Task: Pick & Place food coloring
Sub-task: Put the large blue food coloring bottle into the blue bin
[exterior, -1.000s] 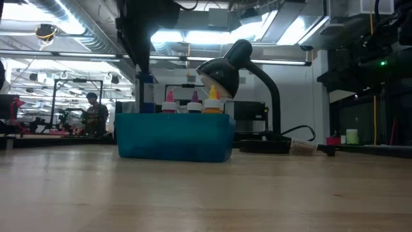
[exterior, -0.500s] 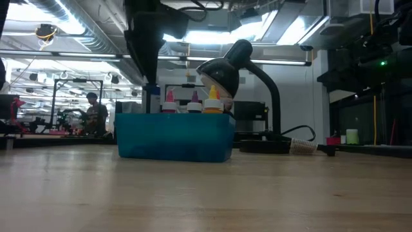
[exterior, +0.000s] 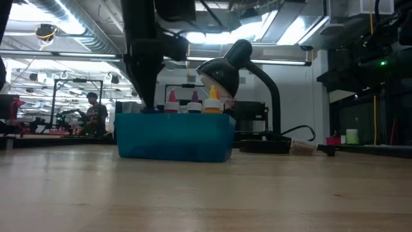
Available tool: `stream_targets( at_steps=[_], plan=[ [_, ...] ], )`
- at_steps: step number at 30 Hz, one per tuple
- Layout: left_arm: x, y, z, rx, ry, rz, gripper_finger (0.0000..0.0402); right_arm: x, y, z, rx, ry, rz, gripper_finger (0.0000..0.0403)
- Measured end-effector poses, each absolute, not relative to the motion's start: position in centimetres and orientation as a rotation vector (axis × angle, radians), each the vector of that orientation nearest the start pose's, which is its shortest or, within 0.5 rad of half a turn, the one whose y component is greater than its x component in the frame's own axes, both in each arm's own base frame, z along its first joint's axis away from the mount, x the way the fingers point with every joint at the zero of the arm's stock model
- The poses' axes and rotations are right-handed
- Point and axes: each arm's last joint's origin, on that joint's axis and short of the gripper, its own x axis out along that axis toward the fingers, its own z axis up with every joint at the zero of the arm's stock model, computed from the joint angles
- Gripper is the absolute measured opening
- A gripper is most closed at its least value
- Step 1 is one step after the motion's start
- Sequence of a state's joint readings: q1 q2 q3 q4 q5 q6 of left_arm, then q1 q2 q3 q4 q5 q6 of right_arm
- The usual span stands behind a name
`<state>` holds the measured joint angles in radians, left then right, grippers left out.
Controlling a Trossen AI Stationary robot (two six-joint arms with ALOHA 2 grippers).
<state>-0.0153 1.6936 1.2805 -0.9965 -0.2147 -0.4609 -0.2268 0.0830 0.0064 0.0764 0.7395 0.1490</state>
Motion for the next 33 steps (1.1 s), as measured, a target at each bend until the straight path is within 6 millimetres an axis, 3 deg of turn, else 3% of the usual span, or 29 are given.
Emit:
stream_targets(
  at_steps=[7, 33],
  plan=[
    [31.51, 0.29, 21.99, -0.216, 1.321, 0.477, 0.0118, 8.81, -4.04, 16.65, 0.137, -0.072, -0.965, 0.0244],
    [31.22, 0.19, 22.33, -0.234, 1.325, 0.442, 0.0266, 8.81, -4.04, 16.65, 0.137, -0.072, -0.965, 0.0244]
  ],
)
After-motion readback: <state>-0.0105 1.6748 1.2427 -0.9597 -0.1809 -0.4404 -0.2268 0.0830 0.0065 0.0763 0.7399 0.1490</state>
